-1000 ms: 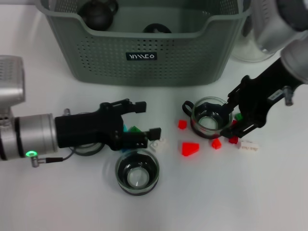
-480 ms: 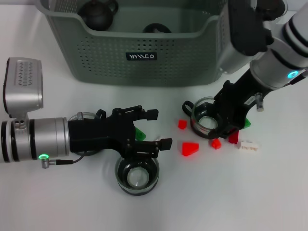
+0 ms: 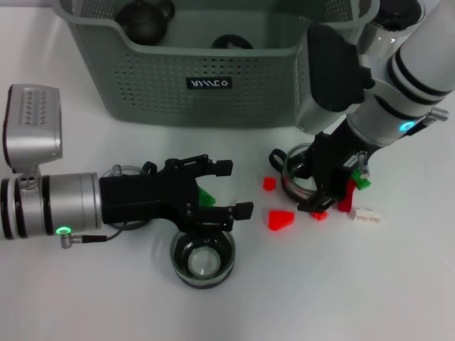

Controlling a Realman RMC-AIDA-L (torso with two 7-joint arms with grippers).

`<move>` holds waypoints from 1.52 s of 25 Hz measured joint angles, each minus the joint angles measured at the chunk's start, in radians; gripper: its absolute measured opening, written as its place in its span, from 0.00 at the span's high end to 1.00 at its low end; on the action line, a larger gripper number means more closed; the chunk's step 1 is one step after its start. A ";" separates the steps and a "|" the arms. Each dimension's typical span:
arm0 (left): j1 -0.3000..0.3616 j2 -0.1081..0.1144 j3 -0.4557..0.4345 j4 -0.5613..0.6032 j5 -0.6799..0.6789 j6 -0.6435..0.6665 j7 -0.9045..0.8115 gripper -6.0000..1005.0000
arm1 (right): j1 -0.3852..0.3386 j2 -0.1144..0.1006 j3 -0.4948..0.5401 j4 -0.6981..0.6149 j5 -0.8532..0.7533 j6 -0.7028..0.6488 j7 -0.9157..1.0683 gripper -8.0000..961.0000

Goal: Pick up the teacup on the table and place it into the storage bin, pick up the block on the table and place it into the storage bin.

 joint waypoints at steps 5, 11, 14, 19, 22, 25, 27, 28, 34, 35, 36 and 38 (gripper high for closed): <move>0.001 0.000 -0.001 0.000 -0.001 0.000 0.000 0.10 | -0.003 0.000 -0.014 0.003 0.003 0.009 0.002 0.43; 0.003 0.000 -0.003 0.000 -0.002 0.000 -0.001 0.10 | 0.004 0.000 -0.016 0.023 0.006 0.007 0.013 0.61; 0.006 0.001 -0.003 0.000 -0.003 -0.001 -0.001 0.10 | 0.007 -0.001 -0.016 0.026 0.006 0.005 0.015 0.68; 0.009 0.002 -0.009 0.000 -0.003 -0.001 -0.001 0.10 | 0.008 -0.001 -0.017 0.026 0.006 -0.004 0.016 0.80; 0.010 0.002 -0.011 0.000 -0.003 0.002 -0.001 0.10 | 0.008 -0.002 -0.013 0.019 0.006 -0.020 0.027 0.88; 0.011 0.002 -0.012 0.000 -0.003 0.006 -0.001 0.10 | 0.008 -0.006 0.000 -0.001 0.020 -0.059 0.039 0.93; 0.011 0.003 -0.012 0.000 -0.003 0.008 -0.001 0.10 | 0.008 -0.009 0.018 -0.032 0.025 -0.103 0.050 0.93; 0.011 0.003 -0.012 0.000 -0.003 0.008 -0.001 0.10 | 0.008 -0.010 0.036 -0.059 0.025 -0.137 0.055 0.93; 0.011 0.003 -0.012 0.000 -0.003 0.008 0.002 0.10 | 0.011 -0.017 0.193 -0.265 0.026 -0.367 0.064 0.93; 0.011 0.003 -0.012 0.000 -0.003 0.007 0.003 0.10 | 0.015 -0.017 0.223 -0.295 0.028 -0.395 0.064 0.93; 0.011 0.002 -0.012 0.000 -0.003 0.006 0.004 0.10 | 0.021 -0.017 0.249 -0.318 0.029 -0.411 0.064 0.93; 0.012 0.002 -0.011 0.000 -0.003 0.006 0.004 0.10 | 0.038 -0.016 0.294 -0.349 0.036 -0.431 0.062 0.93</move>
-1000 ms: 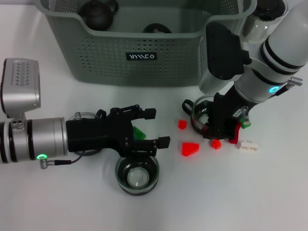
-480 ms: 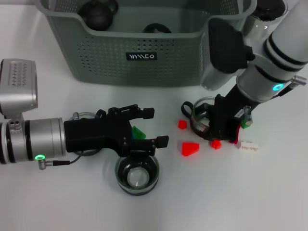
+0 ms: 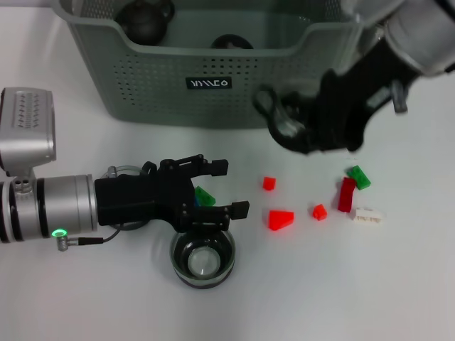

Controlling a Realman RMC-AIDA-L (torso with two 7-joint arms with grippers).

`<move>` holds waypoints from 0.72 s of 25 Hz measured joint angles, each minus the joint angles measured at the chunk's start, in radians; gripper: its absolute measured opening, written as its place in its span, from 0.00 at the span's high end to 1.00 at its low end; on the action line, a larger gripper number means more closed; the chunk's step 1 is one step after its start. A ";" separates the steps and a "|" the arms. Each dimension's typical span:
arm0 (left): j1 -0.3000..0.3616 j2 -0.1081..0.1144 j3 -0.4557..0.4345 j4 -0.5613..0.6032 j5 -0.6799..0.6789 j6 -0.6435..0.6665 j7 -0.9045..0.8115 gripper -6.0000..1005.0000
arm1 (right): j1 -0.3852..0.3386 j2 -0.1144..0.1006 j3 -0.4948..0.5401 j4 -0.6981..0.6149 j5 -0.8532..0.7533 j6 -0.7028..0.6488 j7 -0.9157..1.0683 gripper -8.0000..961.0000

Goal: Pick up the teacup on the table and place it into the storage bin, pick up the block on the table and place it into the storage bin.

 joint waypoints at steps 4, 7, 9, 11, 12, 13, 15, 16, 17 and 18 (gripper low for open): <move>0.000 0.000 0.004 0.000 0.000 -0.003 0.001 0.10 | 0.047 -0.003 0.092 -0.011 0.098 -0.004 -0.010 0.93; 0.000 0.000 0.003 0.000 0.000 0.003 0.002 0.11 | 0.087 -0.007 0.182 -0.013 0.183 0.027 -0.009 0.93; 0.000 0.000 0.002 0.000 0.000 0.004 0.002 0.11 | 0.112 -0.013 0.243 -0.016 0.211 0.085 0.011 0.93; 0.000 0.000 0.000 0.000 0.000 0.004 0.002 0.11 | 0.126 -0.021 0.275 -0.014 0.215 0.182 0.043 0.93; 0.000 0.000 0.000 0.000 0.000 0.003 0.002 0.11 | 0.129 -0.024 0.279 -0.009 0.212 0.256 0.063 0.93; 0.000 0.000 0.000 0.000 0.000 0.002 0.002 0.11 | 0.131 -0.027 0.277 0.000 0.206 0.331 0.081 0.93; 0.000 0.000 0.000 0.000 0.000 -0.002 0.002 0.11 | 0.134 -0.030 0.263 0.044 0.182 0.485 0.103 0.93; 0.000 0.000 0.000 0.000 0.000 -0.003 0.002 0.11 | 0.138 -0.032 0.253 0.072 0.171 0.539 0.107 0.93; 0.000 0.000 0.000 0.000 0.000 -0.004 0.002 0.11 | 0.146 -0.036 0.240 0.111 0.159 0.593 0.107 0.93; 0.000 0.000 0.000 0.000 0.000 -0.004 0.002 0.11 | 0.156 -0.040 0.225 0.149 0.144 0.640 0.107 0.93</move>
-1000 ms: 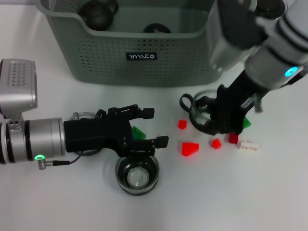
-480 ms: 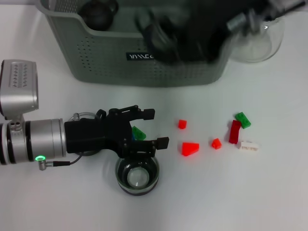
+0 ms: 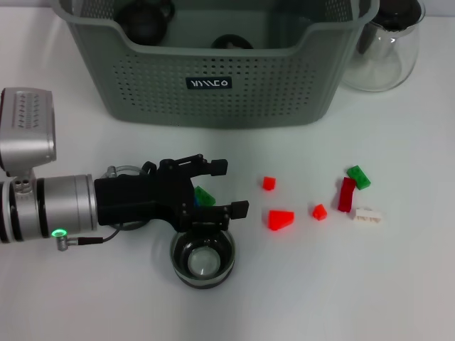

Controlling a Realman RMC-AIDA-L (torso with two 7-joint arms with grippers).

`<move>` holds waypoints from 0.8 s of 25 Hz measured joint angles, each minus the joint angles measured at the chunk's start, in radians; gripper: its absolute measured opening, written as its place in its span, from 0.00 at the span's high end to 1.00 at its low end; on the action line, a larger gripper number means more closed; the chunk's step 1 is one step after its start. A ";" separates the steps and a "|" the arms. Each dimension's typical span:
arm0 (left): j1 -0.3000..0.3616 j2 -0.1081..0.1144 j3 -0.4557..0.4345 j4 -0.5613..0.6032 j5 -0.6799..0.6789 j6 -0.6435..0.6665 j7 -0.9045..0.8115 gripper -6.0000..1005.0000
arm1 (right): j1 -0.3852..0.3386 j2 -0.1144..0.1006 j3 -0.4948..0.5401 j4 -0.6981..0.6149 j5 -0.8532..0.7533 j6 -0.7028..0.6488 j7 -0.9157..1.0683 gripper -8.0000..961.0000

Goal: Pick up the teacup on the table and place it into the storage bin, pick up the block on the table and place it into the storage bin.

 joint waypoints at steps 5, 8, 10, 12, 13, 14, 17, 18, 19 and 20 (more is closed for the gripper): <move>0.000 0.000 0.000 0.000 0.000 0.000 -0.001 0.11 | 0.051 0.010 -0.092 0.168 -0.109 0.174 0.000 0.93; 0.000 0.000 0.000 0.000 0.000 -0.002 -0.001 0.11 | 0.081 0.034 -0.129 0.252 -0.202 0.250 0.007 0.93; 0.000 0.000 0.000 0.000 0.000 -0.004 -0.001 0.11 | 0.100 0.045 -0.156 0.315 -0.267 0.312 0.024 0.93; 0.000 -0.001 0.000 0.000 0.000 -0.005 -0.001 0.11 | 0.113 0.048 -0.199 0.375 -0.296 0.377 0.047 0.93; 0.001 -0.001 0.000 0.000 0.000 -0.005 -0.001 0.11 | 0.117 0.048 -0.224 0.402 -0.300 0.406 0.059 0.93; 0.001 -0.001 0.000 0.000 0.000 -0.005 -0.001 0.11 | 0.120 0.048 -0.250 0.428 -0.302 0.434 0.070 0.93; 0.001 -0.002 0.000 0.000 0.000 -0.005 -0.001 0.11 | 0.122 0.047 -0.283 0.462 -0.302 0.474 0.080 0.93; 0.002 -0.002 0.000 0.000 0.000 -0.005 -0.001 0.11 | 0.121 0.047 -0.290 0.470 -0.303 0.484 0.080 0.93; 0.002 -0.002 0.000 0.000 0.000 -0.005 -0.001 0.11 | 0.119 0.047 -0.297 0.478 -0.303 0.492 0.080 0.93; 0.002 -0.002 0.000 0.000 0.000 -0.005 -0.001 0.11 | 0.117 0.047 -0.302 0.484 -0.304 0.498 0.080 0.93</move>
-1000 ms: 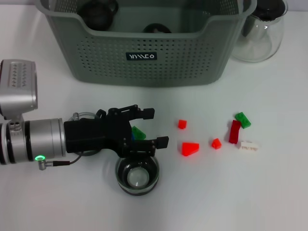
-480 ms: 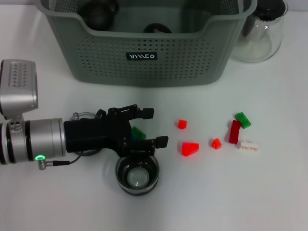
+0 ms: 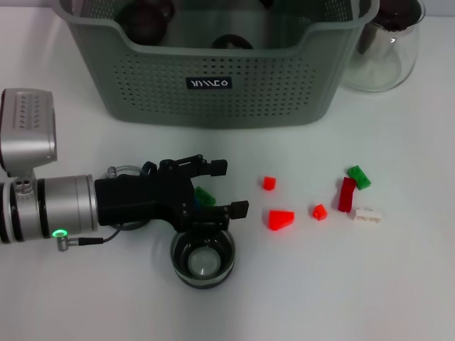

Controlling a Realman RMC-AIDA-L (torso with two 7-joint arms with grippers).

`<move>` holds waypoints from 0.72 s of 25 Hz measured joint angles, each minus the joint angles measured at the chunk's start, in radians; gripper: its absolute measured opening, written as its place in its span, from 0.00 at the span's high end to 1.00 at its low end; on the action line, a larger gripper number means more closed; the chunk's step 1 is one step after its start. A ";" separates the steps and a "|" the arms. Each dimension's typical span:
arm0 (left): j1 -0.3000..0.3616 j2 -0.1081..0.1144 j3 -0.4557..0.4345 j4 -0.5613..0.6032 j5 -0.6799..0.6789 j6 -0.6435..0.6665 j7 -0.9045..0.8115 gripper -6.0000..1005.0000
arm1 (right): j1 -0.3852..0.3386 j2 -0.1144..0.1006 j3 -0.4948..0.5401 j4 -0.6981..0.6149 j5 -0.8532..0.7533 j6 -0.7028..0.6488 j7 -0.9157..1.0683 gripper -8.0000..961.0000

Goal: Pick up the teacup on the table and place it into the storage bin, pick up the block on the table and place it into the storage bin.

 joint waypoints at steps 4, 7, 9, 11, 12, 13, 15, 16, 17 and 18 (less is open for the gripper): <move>0.000 0.000 0.000 0.000 0.000 -0.006 -0.001 0.11 | -0.005 -0.001 -0.010 0.015 -0.002 0.006 -0.002 0.93; 0.000 0.000 0.000 -0.006 0.000 -0.010 -0.001 0.11 | -0.008 -0.002 -0.011 0.018 -0.009 0.005 -0.003 0.93; 0.000 0.001 0.000 -0.012 0.000 -0.010 -0.001 0.11 | -0.009 -0.002 -0.011 0.019 -0.013 0.005 0.000 0.93; 0.000 0.001 0.000 -0.012 0.000 -0.010 -0.001 0.11 | -0.012 -0.001 -0.011 0.019 -0.014 0.006 0.001 0.93; 0.000 0.001 0.000 -0.012 0.000 -0.010 -0.001 0.11 | -0.013 0.000 -0.011 0.019 -0.013 0.006 0.001 0.93; 0.000 0.002 0.000 -0.012 0.000 -0.010 -0.001 0.11 | -0.014 0.000 -0.010 0.019 -0.012 0.006 0.001 0.93; 0.000 0.001 0.000 -0.012 0.000 -0.011 -0.001 0.11 | -0.017 0.000 -0.009 0.015 -0.011 0.007 0.002 0.93; 0.000 0.001 0.000 -0.012 0.000 -0.011 -0.001 0.11 | -0.018 0.001 -0.009 0.013 -0.011 0.007 0.002 0.93; 0.000 0.001 0.000 -0.012 0.000 -0.011 -0.001 0.11 | -0.018 0.001 -0.008 0.011 -0.011 0.006 0.002 0.93; 0.000 0.001 0.000 -0.012 0.000 -0.011 0.000 0.11 | -0.018 0.001 -0.009 0.010 -0.010 0.003 0.002 0.93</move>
